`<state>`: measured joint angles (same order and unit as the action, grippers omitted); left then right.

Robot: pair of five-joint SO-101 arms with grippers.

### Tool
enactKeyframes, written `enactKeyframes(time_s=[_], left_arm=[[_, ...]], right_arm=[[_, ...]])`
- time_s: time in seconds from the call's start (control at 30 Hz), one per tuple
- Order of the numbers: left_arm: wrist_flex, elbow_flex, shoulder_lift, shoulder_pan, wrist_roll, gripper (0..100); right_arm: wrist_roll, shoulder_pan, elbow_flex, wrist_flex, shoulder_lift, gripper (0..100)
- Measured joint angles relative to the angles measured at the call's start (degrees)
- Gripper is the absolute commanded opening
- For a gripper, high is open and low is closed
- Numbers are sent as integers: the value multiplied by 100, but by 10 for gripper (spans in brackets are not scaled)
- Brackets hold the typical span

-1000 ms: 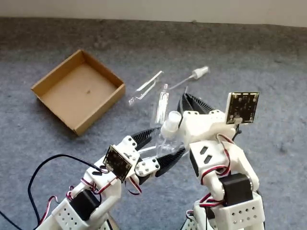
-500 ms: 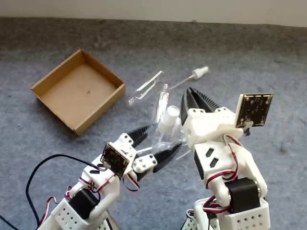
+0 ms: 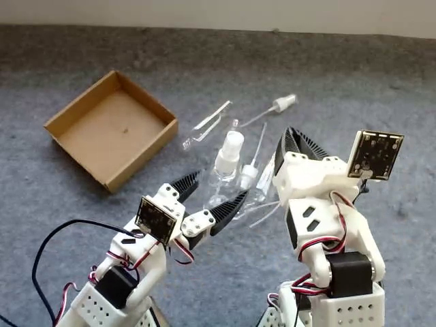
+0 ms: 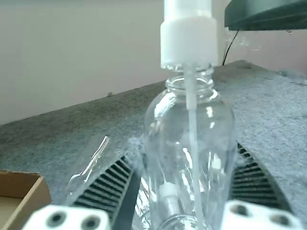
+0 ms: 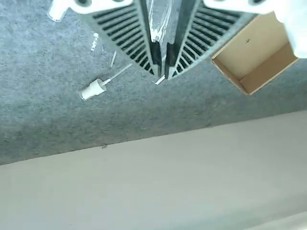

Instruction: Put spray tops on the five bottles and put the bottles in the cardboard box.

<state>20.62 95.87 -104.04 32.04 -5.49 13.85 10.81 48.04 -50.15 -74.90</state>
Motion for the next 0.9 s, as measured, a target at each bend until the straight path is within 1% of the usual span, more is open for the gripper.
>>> enactKeyframes(time_s=[0.13, 0.3, 0.5, 0.63, 0.73, 0.8, 0.9], left_arm=[[0, 0, 0, -70, 0, 192], [-62, 0, 0, -141, 0, 192], [-273, -53, 0, -1108, 0, 192], [-484, -53, 0, -1477, 0, 192], [-985, -53, 0, -1662, 0, 192], [-1319, -53, 0, -1767, 0, 192], [-1547, -53, 0, -1785, 0, 192]], right_arm=[[0, 18, 501, 0, 53, 6], [0, 18, 782, 0, 44, 6], [0, 44, 1301, 0, 44, 6], [0, 114, 1565, 0, 44, 6], [0, 545, 1591, 0, 44, 6], [0, 967, 1591, 0, 44, 6], [0, 1477, 1591, 0, 44, 6]])
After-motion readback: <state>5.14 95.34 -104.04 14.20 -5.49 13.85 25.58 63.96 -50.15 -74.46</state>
